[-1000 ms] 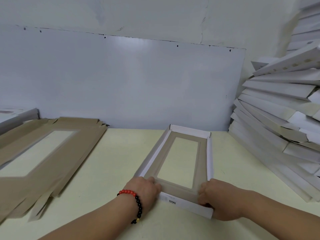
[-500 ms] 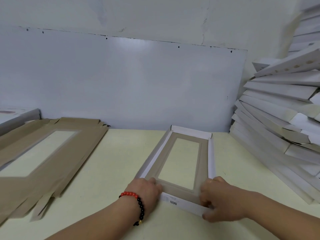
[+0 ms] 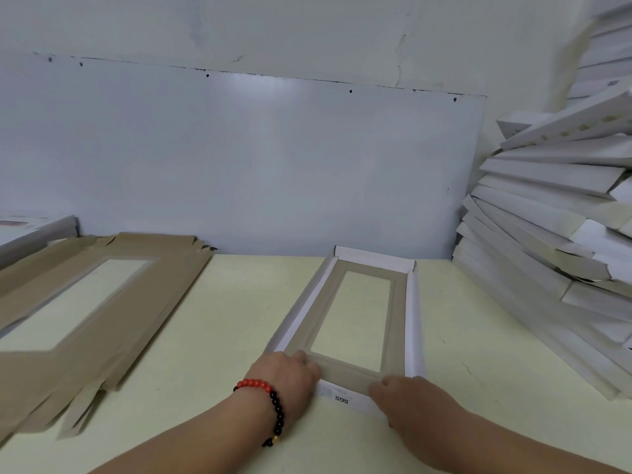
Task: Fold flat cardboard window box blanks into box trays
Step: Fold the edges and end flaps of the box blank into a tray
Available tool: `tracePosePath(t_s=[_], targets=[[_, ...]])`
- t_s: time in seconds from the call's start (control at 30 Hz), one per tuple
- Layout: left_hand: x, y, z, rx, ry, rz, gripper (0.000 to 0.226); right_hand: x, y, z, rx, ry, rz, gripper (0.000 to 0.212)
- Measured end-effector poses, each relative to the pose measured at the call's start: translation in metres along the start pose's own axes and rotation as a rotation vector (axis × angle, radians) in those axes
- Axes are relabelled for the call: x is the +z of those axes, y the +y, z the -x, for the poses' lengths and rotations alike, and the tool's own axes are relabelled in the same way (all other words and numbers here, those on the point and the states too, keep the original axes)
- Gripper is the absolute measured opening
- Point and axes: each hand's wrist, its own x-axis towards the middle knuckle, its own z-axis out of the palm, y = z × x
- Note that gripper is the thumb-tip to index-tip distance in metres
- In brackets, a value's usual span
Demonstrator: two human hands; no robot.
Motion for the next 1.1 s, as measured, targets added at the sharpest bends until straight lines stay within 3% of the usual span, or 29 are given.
tracePosePath(t_s=[0.07,0.17,0.27,0.43,0.5,0.7,0.77,0.87,0.93,1.0,1.1], targets=[[0.0,0.0,0.001,-0.004,0.004,0.01,0.037,-0.004,-0.004,0.003,-0.019,0.027,0.078,0.013],[-0.001,0.004,0.003,-0.012,0.002,0.018,0.032,-0.008,-0.003,0.002,-0.055,0.158,0.263,0.039],[-0.002,0.008,0.005,-0.028,-0.016,0.018,0.029,-0.004,-0.011,-0.001,-0.026,0.049,0.191,0.024],[-0.007,0.011,0.005,-0.001,-0.034,-0.008,0.029,0.001,-0.015,-0.007,-0.08,0.22,0.097,0.039],[-0.01,0.012,0.005,0.026,-0.046,-0.015,0.03,0.002,-0.019,-0.005,-0.115,0.287,0.108,0.033],[0.001,-0.002,0.01,-0.032,0.154,-0.001,0.034,0.028,-0.013,-0.009,-0.029,0.425,0.092,0.032],[0.014,-0.017,0.014,-0.137,0.16,0.11,0.038,0.03,-0.006,-0.005,0.067,0.418,0.033,0.039],[0.026,-0.035,0.02,-0.203,0.088,0.336,0.037,0.032,0.004,0.0,0.302,0.278,-0.071,0.048],[0.03,-0.037,0.022,-0.18,0.125,0.37,0.034,0.029,0.008,0.004,0.319,0.208,-0.089,0.04],[0.032,-0.034,0.023,-0.177,0.159,0.386,0.033,0.034,0.017,-0.001,0.294,0.278,-0.159,0.022],[0.033,-0.029,0.026,-0.197,0.207,0.417,0.032,0.045,0.028,-0.002,0.245,0.348,-0.245,0.028]])
